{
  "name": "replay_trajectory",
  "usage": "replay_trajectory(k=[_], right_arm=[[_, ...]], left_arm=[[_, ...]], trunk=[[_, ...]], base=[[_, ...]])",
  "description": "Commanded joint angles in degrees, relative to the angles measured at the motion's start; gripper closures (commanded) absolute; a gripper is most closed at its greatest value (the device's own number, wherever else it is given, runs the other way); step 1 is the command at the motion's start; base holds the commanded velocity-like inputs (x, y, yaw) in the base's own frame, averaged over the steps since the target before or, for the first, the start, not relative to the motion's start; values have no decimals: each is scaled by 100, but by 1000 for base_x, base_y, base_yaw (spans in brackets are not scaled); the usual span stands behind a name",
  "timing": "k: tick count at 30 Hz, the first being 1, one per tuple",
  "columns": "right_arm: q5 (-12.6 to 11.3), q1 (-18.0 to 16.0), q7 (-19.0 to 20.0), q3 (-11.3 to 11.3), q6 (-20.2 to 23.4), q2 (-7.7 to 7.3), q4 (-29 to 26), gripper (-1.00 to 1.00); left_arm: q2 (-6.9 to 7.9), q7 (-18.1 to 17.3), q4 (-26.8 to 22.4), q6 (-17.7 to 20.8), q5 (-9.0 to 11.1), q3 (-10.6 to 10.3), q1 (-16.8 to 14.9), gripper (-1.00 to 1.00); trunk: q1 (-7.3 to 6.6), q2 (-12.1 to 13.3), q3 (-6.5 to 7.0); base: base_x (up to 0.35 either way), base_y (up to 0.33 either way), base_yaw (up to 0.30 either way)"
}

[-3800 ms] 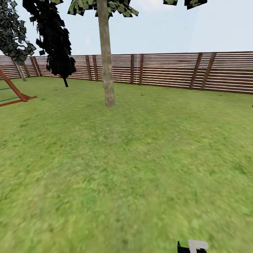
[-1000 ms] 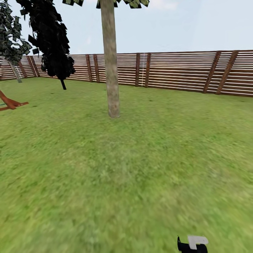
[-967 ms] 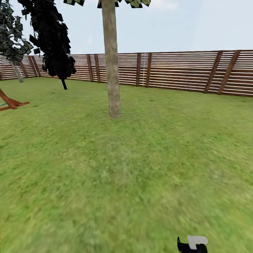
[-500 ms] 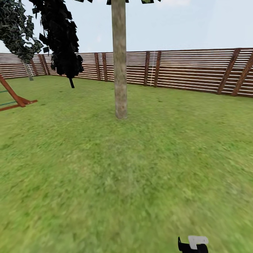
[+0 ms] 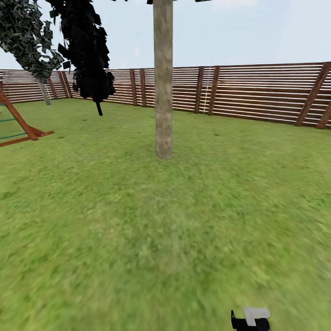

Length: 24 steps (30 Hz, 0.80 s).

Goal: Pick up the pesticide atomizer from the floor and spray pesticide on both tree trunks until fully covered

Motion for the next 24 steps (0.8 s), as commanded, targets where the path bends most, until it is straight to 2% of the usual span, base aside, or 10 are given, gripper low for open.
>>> replay_trajectory(k=[1,6,24], right_arm=[[58,-4,-33,-34,-16,-1,9,-100],[56,-4,-33,-35,-9,-8,4,-100],[56,-4,-35,-36,-7,-10,5,-100]], left_arm=[[1,38,3,-13,12,-37,-4,100],[3,38,3,-14,12,-41,-4,100],[-1,38,3,-14,12,-39,-4,100]], trunk=[[3,-2,-5],[3,-2,-5],[3,-2,-5]], base=[[340,0,260],[340,0,86],[340,0,1]])
